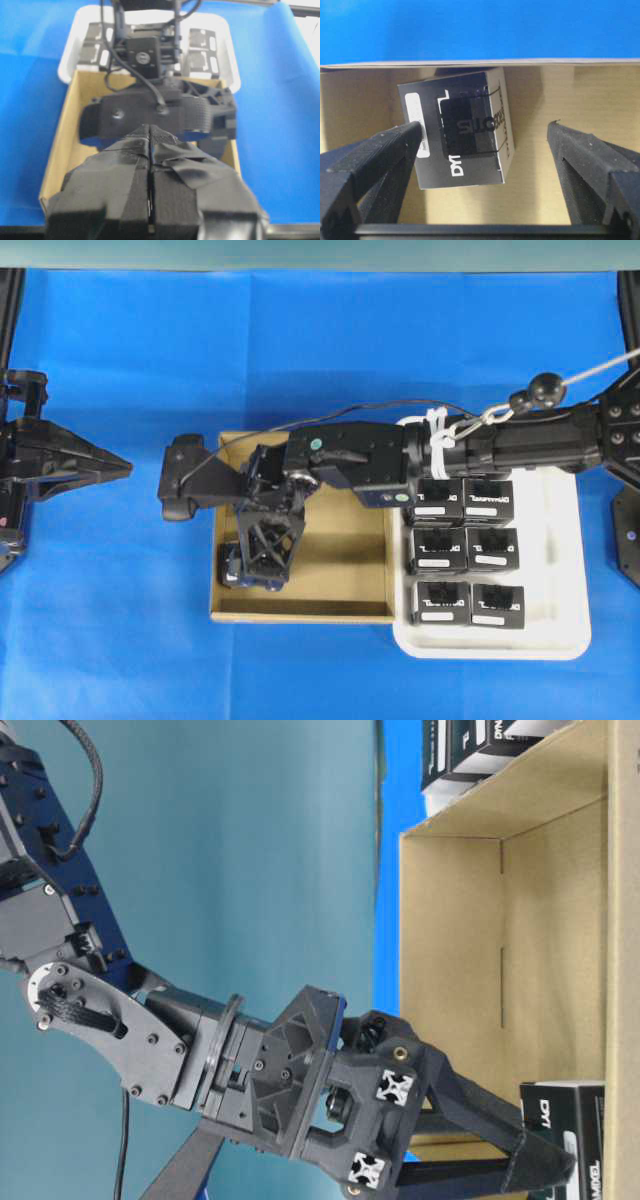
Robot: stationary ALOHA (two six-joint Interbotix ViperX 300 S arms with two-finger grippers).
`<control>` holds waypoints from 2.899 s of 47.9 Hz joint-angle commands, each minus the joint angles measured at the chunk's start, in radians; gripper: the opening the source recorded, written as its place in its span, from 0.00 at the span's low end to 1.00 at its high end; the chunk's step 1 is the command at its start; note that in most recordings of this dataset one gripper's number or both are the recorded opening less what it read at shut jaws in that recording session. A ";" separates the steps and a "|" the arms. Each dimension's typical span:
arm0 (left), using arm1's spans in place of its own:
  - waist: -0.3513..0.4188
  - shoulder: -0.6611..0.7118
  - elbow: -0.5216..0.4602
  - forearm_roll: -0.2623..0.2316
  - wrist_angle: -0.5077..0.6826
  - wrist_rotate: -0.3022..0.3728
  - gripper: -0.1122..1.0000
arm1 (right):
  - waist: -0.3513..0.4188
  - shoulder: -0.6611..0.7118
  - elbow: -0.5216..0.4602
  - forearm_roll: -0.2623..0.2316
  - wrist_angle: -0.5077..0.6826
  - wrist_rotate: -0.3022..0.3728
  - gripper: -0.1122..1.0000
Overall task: Pick the box from inside the cardboard box.
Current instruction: 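Close the right gripper on the black box and adjust grip, then lift the black box out of the cardboard box with right gripper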
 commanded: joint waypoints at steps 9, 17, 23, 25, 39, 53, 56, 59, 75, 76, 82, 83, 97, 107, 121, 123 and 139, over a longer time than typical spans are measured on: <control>-0.002 0.006 -0.011 0.002 -0.005 0.000 0.04 | -0.021 0.002 0.020 -0.009 -0.012 -0.006 1.00; -0.003 0.006 -0.011 0.003 -0.005 0.000 0.04 | -0.021 0.002 0.021 -0.011 -0.025 -0.003 1.00; -0.002 0.005 -0.012 0.003 -0.005 0.000 0.04 | -0.020 0.002 0.018 -0.011 -0.028 -0.002 1.00; -0.002 0.005 -0.011 0.002 -0.005 0.000 0.04 | -0.017 -0.002 0.015 -0.005 -0.028 0.002 1.00; -0.003 -0.006 -0.012 0.003 -0.005 0.002 0.04 | 0.012 -0.035 -0.005 -0.002 0.006 -0.006 1.00; -0.003 -0.003 -0.011 0.003 -0.005 0.003 0.04 | 0.034 -0.014 -0.057 -0.011 0.063 -0.028 1.00; -0.003 -0.006 -0.011 0.003 -0.005 0.003 0.04 | 0.038 -0.009 -0.067 -0.017 0.066 -0.049 1.00; -0.003 -0.006 -0.011 0.002 -0.005 0.003 0.04 | 0.043 -0.005 -0.078 -0.026 0.075 -0.072 1.00; -0.003 -0.006 -0.011 0.003 -0.005 0.003 0.04 | 0.057 0.018 -0.095 -0.071 0.124 -0.160 1.00; -0.003 -0.006 -0.011 0.003 -0.005 0.003 0.04 | 0.057 0.020 -0.095 -0.074 0.124 -0.164 1.00; -0.005 -0.006 -0.011 0.003 -0.005 0.003 0.04 | 0.063 0.040 -0.095 -0.075 0.118 -0.178 1.00; -0.003 -0.006 -0.011 0.003 -0.005 0.003 0.04 | 0.064 0.044 -0.095 -0.074 0.117 -0.181 1.00; -0.005 -0.002 -0.008 0.002 -0.005 0.003 0.04 | 0.081 0.087 -0.087 -0.078 0.060 -0.186 1.00; -0.003 -0.002 -0.008 0.003 -0.005 0.003 0.04 | 0.075 0.087 -0.086 -0.078 0.063 -0.163 0.99; -0.003 -0.002 -0.008 0.003 -0.002 0.003 0.04 | 0.058 0.055 -0.100 -0.080 0.072 -0.117 0.65; -0.003 -0.002 -0.008 0.003 -0.005 0.003 0.04 | 0.054 0.043 -0.101 -0.080 0.077 -0.120 0.65; -0.005 -0.008 -0.008 0.003 0.006 0.003 0.04 | 0.018 -0.124 -0.064 -0.080 0.212 -0.110 0.65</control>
